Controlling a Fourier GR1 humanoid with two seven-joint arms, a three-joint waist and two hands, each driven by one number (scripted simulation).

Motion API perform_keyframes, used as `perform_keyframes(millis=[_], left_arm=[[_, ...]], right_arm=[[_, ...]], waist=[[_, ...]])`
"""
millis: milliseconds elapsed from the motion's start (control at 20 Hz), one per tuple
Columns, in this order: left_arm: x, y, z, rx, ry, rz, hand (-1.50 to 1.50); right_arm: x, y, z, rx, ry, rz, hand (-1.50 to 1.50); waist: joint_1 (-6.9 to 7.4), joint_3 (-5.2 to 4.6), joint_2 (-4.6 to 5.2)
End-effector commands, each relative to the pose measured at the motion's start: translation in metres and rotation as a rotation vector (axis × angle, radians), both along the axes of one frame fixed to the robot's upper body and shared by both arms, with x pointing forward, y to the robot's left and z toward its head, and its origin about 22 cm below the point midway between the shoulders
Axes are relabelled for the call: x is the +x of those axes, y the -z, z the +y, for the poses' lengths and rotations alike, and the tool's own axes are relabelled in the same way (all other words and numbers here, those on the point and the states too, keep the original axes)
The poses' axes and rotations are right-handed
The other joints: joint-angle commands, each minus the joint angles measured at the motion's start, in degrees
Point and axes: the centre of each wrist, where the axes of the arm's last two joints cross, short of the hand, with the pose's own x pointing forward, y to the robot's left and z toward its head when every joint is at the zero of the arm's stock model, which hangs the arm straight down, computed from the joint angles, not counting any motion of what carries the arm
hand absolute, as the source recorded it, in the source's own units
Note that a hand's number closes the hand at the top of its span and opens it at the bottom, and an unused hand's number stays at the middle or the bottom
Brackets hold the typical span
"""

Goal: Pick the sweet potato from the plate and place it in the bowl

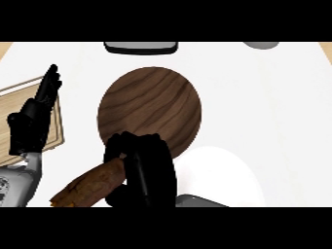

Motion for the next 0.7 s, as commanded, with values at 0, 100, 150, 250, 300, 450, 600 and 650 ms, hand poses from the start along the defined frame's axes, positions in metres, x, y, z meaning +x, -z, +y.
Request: perform_keyframes(millis=[0,100,150,250,300,450,600,650], left_arm=[[0.008,0.0,-0.013,0.013,0.007,-0.013,0.0],[-0.003,0.009,-0.005,0.002,0.006,-0.017,0.0],[0.008,-0.001,0.003,0.001,0.014,-0.023,0.0],[-0.001,-0.006,0.006,0.006,-0.009,-0.02,0.0],[0.003,-0.008,-0.005,-0.01,0.014,-0.013,0.0],[0.007,-0.006,-0.005,0.005,0.007,-0.026,0.0],[0.013,-0.009,-0.003,-0.016,0.027,-0.026,0.0],[0.0,-0.009,-0.011,-0.004,0.035,-0.02,0.0]], right_arm=[[0.037,-0.02,0.012,0.004,0.115,-0.065,1.5],[0.065,-0.005,0.008,-0.045,0.16,-0.085,1.5],[0.074,-0.01,0.011,-0.077,0.181,-0.091,1.5],[0.087,-0.001,0.012,-0.149,0.209,-0.116,1.5],[0.102,0.002,0.002,-0.201,0.239,-0.132,1.5],[0.124,0.024,-0.008,-0.264,0.288,-0.147,1.5],[0.141,0.039,-0.015,-0.281,0.332,-0.168,1.5],[0.155,0.038,-0.024,-0.289,0.365,-0.152,1.5]], waist=[[-0.1,0.05,0.28],[0.28,0.06,0.43],[0.15,0.05,0.46],[0.52,0.07,0.33],[-0.16,0.09,0.37],[0.01,0.09,0.61],[0.61,0.08,0.76],[1.25,0.11,0.8]])
